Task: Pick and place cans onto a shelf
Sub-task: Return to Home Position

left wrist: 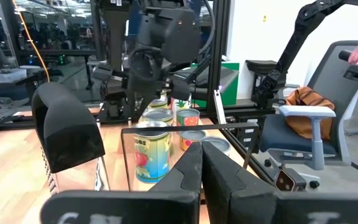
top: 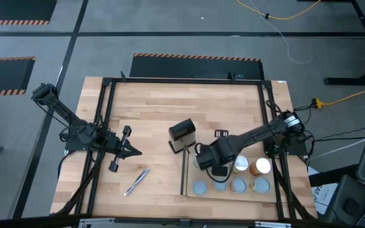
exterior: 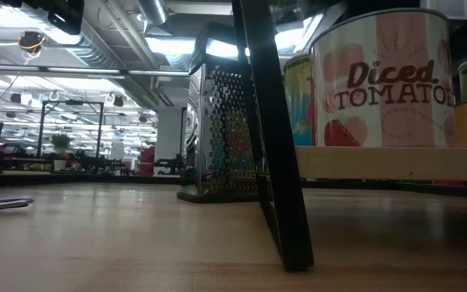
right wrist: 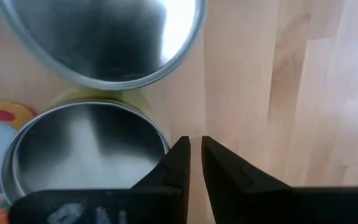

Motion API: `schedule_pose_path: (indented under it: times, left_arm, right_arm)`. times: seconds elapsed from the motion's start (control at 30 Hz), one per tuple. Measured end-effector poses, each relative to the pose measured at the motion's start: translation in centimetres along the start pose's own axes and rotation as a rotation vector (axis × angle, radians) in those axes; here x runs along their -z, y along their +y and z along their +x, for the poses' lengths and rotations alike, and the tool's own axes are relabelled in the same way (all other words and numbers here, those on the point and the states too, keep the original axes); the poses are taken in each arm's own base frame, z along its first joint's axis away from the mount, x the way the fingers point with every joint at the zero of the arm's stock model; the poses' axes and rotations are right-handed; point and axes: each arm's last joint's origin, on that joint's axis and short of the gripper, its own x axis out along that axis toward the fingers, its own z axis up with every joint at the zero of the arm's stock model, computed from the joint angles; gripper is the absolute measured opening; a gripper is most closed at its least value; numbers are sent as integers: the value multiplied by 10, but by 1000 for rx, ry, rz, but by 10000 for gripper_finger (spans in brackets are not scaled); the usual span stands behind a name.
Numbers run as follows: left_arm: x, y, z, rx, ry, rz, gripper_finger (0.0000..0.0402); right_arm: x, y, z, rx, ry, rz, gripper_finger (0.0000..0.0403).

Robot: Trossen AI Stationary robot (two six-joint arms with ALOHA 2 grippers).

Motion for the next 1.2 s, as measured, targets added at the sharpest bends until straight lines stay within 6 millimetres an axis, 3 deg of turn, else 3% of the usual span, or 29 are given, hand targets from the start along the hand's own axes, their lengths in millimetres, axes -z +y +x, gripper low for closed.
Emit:
schedule_pose_path:
  times: [0.43,0.73,1.0,1.2]
  left_arm:
    - [0,0,0,-1,-1,-1,0]
    - [-9,10,3,-92,-82,75,0]
    - [-12,37,8,-250,-93,175,0]
    - [-19,53,-9,-307,-99,242,0]
  right_arm:
    - [3,4,-5,3,-14,10,46]
    - [10,-13,-49,16,-192,-11,46]
    - [40,-44,-91,91,-380,-15,46]
    - [68,-69,-116,127,-511,42,46]
